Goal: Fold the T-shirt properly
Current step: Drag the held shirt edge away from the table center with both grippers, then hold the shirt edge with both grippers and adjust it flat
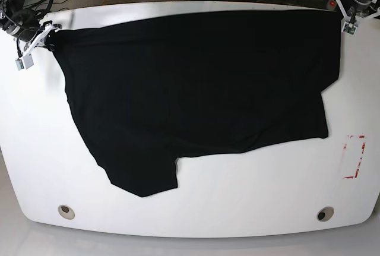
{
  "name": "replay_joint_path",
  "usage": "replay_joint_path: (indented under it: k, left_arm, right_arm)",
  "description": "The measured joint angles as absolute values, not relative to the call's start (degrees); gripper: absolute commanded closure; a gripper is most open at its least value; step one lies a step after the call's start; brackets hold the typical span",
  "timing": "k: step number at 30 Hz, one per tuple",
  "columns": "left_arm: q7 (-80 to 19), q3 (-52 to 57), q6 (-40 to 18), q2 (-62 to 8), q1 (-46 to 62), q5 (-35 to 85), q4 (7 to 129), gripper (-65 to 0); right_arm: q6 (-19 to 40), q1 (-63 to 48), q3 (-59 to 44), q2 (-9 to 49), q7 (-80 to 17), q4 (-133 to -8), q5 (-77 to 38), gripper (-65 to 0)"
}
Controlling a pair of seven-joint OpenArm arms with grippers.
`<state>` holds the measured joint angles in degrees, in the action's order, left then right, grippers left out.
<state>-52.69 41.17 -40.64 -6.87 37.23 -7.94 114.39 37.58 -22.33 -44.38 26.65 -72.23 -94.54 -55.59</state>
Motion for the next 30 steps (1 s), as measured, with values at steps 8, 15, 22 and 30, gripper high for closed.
replay_joint_path:
  k: [8, 15, 22, 30]
  left_arm:
    - [-53.58, 43.64, -40.58, -6.35, 34.02, -4.89, 114.37, 0.0]
    - [-57.6, 43.68, -40.58, -7.22, 27.66, -4.49, 114.41, 0.0]
    - [-57.58, 42.61, -40.56, -7.81, 21.02, -4.91, 114.39, 0.0]
    - [-57.6, 38.81, -40.45, -8.84, 13.72, -5.34, 111.59, 0.0]
  right_arm:
    - [37.95, -21.93, -44.53, 26.33, -72.1, -94.56, -55.79, 0.0]
    - [37.95, -20.05, -44.51, 25.26, -72.23, -94.56, -55.79, 0.0]
    - [37.93, -15.4, -44.47, 24.88, -72.23, -94.0, -55.4, 0.0]
    - [37.56, -9.72, -42.41, 23.86, -72.1, -86.35, -53.28, 0.0]
